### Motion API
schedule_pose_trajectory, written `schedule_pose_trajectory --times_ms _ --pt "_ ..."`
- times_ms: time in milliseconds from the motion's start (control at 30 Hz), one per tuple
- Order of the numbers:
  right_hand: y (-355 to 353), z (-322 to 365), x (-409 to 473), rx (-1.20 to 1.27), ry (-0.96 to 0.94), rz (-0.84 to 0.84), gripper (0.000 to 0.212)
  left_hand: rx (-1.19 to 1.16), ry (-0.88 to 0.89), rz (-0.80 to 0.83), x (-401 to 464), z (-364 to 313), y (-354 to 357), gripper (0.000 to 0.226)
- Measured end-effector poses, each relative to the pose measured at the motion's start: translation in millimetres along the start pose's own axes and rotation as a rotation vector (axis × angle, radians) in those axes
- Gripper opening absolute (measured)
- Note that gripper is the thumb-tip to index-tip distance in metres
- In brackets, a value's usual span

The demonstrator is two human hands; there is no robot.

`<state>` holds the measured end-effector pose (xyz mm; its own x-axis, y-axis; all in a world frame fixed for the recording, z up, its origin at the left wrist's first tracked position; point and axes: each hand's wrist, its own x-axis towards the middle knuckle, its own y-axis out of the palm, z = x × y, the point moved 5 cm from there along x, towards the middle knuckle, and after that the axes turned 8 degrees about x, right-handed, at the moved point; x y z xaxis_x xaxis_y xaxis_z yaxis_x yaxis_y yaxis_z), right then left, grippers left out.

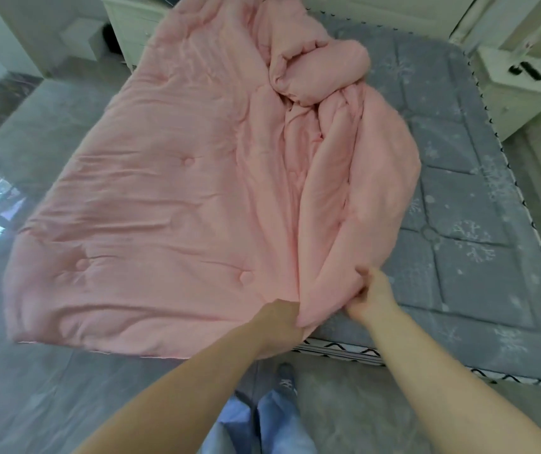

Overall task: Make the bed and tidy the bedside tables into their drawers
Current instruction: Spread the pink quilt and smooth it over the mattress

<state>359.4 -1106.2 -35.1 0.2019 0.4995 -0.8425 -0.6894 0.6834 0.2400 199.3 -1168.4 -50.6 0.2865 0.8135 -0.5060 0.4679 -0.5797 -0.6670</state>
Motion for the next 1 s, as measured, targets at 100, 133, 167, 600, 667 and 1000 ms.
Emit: schedule_pose_trajectory --times_ms 100,133,167,600,667,1000 --pt "13 27 6 -0.019 -0.01 0.077 0.02 -0.086 -0.031 0.069 -11 3 1 0.067" --pt "16 34 4 -0.039 0.004 0.094 0.026 -0.085 -0.043 0.081 -13 3 2 0.065" --pt "17 41 3 -0.072 0.015 0.099 0.03 -0.075 -0.055 0.091 -15 4 4 0.057" --pt "-121 57 27 -0.432 0.064 0.169 0.036 0.06 -0.133 -0.284 56 -175 76 0.115" --pt "-127 73 29 -0.384 0.088 0.193 0.037 0.126 -0.211 -0.351 60 -186 86 0.1" --pt "-89 160 53 -0.061 0.201 0.349 0.043 -0.134 -0.13 -0.537 24 -172 78 0.033"
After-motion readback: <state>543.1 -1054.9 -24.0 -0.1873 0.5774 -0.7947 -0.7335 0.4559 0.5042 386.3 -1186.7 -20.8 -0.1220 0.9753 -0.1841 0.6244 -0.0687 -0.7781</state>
